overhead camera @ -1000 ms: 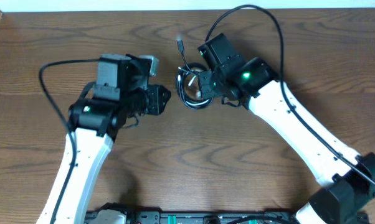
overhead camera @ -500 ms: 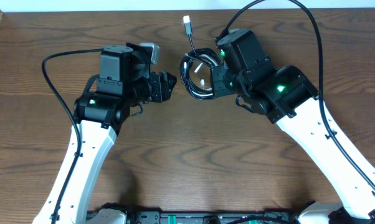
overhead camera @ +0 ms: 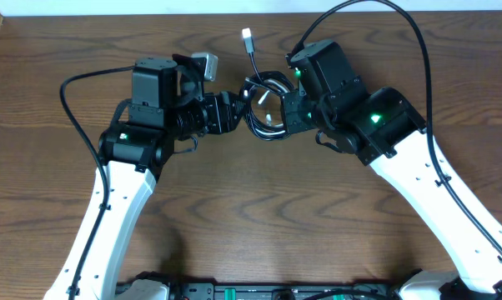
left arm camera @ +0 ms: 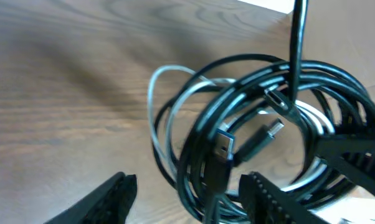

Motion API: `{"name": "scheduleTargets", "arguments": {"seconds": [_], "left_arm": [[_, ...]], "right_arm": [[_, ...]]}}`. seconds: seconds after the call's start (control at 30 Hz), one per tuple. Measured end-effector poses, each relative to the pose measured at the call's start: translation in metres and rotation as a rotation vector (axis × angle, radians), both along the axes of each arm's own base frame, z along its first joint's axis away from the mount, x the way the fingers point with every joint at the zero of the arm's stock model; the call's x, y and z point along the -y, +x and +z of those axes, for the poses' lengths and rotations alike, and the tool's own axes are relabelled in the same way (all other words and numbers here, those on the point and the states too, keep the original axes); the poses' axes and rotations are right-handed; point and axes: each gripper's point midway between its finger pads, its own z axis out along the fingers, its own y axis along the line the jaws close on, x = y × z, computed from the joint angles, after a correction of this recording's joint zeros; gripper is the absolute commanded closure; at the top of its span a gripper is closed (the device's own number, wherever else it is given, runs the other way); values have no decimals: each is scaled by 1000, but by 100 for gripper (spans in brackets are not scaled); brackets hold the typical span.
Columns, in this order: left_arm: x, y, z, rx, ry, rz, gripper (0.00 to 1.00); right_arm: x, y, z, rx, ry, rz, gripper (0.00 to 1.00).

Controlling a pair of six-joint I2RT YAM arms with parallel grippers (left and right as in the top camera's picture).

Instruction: Untangle cables

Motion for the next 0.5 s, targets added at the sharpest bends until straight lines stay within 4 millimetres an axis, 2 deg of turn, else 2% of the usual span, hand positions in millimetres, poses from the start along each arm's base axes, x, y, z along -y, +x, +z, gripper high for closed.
{"name": "scheduleTargets", "arguments": {"seconds": [0.1,0.17,0.27,0.43,0.5], "left_arm": [[5,-3,1,-7,-12,-16,54],[11,-6,1,-6,-15,-36,62],[22,-11,-1,-12,-15,-69,68],[38,-16,-9,-31,-6,-113,89],[40,-16,-14,-36,11,-111,92]], "right_arm": [[-2,-1,0,-4,11,9,99],[-4,-1,1,-6,19,15,99],[-9,-2,3,-6,38,33,99],[-21,-4,8,-3,89,89,99],[-25,-4,10,-1,102,103,99]]}}
